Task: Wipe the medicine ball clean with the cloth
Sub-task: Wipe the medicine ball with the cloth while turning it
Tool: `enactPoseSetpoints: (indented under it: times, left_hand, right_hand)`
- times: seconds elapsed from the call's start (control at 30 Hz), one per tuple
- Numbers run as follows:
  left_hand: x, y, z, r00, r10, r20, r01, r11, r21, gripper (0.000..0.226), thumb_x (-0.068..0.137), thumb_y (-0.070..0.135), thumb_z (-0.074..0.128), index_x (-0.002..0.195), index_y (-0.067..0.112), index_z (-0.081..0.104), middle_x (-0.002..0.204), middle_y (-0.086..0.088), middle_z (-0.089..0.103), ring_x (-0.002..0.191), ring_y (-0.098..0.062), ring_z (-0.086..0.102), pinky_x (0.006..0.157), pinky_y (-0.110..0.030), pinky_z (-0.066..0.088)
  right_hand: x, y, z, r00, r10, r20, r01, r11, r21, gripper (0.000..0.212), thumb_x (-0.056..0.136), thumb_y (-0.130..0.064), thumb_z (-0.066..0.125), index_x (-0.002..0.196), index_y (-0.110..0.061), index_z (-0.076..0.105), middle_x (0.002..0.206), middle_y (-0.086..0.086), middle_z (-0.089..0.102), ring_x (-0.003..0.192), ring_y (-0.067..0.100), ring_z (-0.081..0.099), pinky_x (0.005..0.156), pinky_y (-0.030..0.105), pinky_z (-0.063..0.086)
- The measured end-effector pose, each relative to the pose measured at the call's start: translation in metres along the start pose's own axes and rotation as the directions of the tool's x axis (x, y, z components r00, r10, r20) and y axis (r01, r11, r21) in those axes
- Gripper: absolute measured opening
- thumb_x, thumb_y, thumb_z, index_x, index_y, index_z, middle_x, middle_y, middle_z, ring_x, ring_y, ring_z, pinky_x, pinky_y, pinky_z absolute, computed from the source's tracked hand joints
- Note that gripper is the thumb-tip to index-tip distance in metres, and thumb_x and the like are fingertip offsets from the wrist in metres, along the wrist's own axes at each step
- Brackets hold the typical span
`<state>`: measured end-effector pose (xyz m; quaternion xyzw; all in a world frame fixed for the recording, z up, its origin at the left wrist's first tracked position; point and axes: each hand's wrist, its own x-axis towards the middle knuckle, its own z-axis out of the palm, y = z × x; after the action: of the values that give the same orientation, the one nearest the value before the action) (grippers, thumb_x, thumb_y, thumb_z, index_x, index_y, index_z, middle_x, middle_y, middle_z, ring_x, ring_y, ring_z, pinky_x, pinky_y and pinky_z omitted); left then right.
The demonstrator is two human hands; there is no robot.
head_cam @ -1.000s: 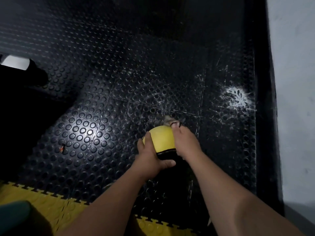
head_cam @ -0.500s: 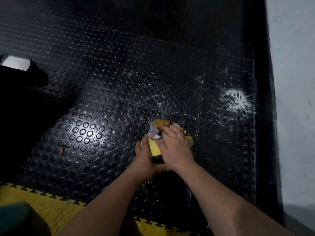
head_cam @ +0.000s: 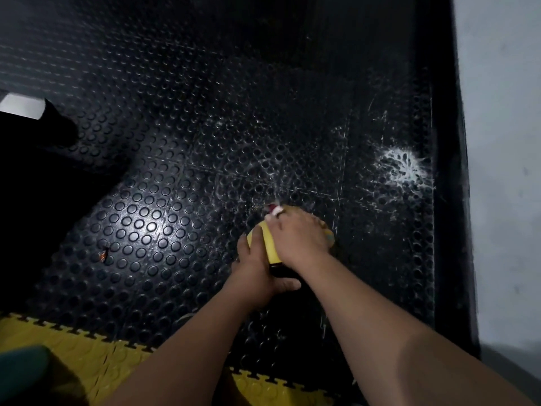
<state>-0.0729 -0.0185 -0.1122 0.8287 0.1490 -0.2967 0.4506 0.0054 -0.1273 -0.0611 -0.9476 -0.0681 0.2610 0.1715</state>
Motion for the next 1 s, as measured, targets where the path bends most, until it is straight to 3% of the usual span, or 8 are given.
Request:
enactPoseSetpoints:
  times: [0.1, 0.27, 0.37, 0.57, 0.7, 0.83, 0.93, 1.0]
  left_hand:
    - [-0.003, -0.006, -0.005, 0.999, 0.041, -0.016, -0.039, 0.995, 0.094, 0.144, 0.054, 0.067, 0.083, 0.159, 0.031, -0.009, 0.166, -0.006, -0.011, 0.154, -0.036, 0.006, 0.123, -0.052, 0.023]
    - [-0.002, 0.004, 0.004, 1.0, -0.021, -0.004, 0.021, 0.997, 0.079, 0.147, 0.057, 0.057, 0.091, 0.15, 0.049, -0.022, 0.165, 0.004, -0.024, 0.152, -0.044, 0.01, 0.118, -0.062, 0.028]
    - [0.002, -0.003, -0.004, 0.996, 0.093, -0.01, -0.091, 0.99, 0.112, 0.142, 0.048, 0.075, 0.065, 0.157, 0.039, -0.019, 0.167, -0.004, -0.016, 0.151, -0.033, 0.014, 0.122, -0.05, 0.025]
    - [0.003, -0.021, -0.005, 0.998, 0.042, 0.053, -0.043, 0.999, 0.013, 0.108, 0.038, 0.094, 0.073, 0.127, 0.032, 0.064, 0.134, -0.006, 0.051, 0.126, -0.021, 0.051, 0.11, -0.038, 0.046]
    - [-0.006, -0.014, -0.028, 0.994, -0.021, 0.104, 0.051, 0.952, -0.3, 0.101, 0.048, 0.048, 0.094, 0.132, 0.02, 0.048, 0.125, -0.002, 0.064, 0.113, -0.015, 0.065, 0.099, -0.038, 0.055]
    - [-0.015, 0.004, -0.043, 0.989, -0.124, 0.078, 0.145, 0.761, -0.632, 0.037, 0.086, -0.005, 0.054, 0.116, 0.016, 0.058, 0.087, -0.007, 0.072, 0.075, -0.022, 0.067, 0.064, -0.033, 0.054]
    - [-0.014, 0.008, -0.053, 0.974, -0.228, -0.005, 0.147, 0.642, -0.752, 0.043, 0.087, -0.003, 0.041, 0.118, 0.021, 0.06, 0.103, -0.016, 0.065, 0.083, -0.03, 0.06, 0.072, -0.039, 0.046]
    - [-0.004, 0.011, -0.052, 0.983, -0.158, -0.092, 0.077, 0.816, -0.573, 0.045, 0.094, 0.018, 0.046, 0.136, 0.029, 0.056, 0.134, -0.013, 0.059, 0.11, -0.031, 0.058, 0.086, -0.042, 0.05]
  right_hand:
    - [-0.017, -0.008, 0.012, 0.978, -0.206, 0.005, 0.206, 0.977, -0.054, 0.047, 0.107, -0.044, 0.029, 0.132, -0.023, 0.064, 0.152, -0.005, 0.049, 0.149, 0.021, 0.029, 0.124, 0.047, 0.016]
    - [0.0, -0.001, -0.011, 1.0, 0.025, 0.014, -0.024, 0.998, -0.052, 0.049, 0.109, -0.041, 0.026, 0.132, -0.017, 0.061, 0.137, 0.007, 0.059, 0.131, 0.029, 0.048, 0.111, 0.045, 0.036]
    - [-0.015, -0.018, 0.005, 0.995, -0.104, 0.008, 0.104, 0.991, -0.08, 0.056, 0.105, -0.055, 0.026, 0.136, -0.024, 0.06, 0.152, 0.0, 0.049, 0.149, 0.023, 0.028, 0.125, 0.05, 0.013]
    - [-0.026, -0.006, -0.005, 0.991, -0.103, -0.09, 0.125, 0.948, 0.294, 0.049, 0.108, -0.04, 0.039, 0.154, -0.023, 0.042, 0.163, -0.003, 0.035, 0.153, 0.016, 0.023, 0.124, 0.036, 0.019]
    - [-0.029, 0.009, 0.002, 0.978, 0.168, -0.126, -0.125, 0.949, 0.289, 0.049, 0.107, -0.038, 0.042, 0.154, -0.025, 0.04, 0.165, 0.0, 0.026, 0.155, 0.023, 0.016, 0.126, 0.046, 0.019]
    - [-0.04, 0.007, 0.004, 0.995, 0.03, -0.094, 0.007, 0.93, 0.368, 0.051, 0.107, -0.042, 0.041, 0.157, -0.029, 0.037, 0.164, -0.01, 0.031, 0.153, 0.014, 0.021, 0.126, 0.04, 0.019]
    - [-0.04, 0.016, 0.003, 0.99, 0.107, -0.095, -0.069, 0.939, 0.336, 0.059, 0.106, -0.048, 0.039, 0.16, -0.027, 0.027, 0.168, -0.008, 0.02, 0.156, 0.014, 0.009, 0.127, 0.044, 0.014]
    - [-0.037, 0.025, 0.003, 0.99, 0.13, -0.053, -0.107, 0.944, 0.312, 0.062, 0.106, -0.051, 0.038, 0.161, -0.026, 0.025, 0.17, -0.009, 0.014, 0.157, 0.013, 0.003, 0.128, 0.046, 0.009]
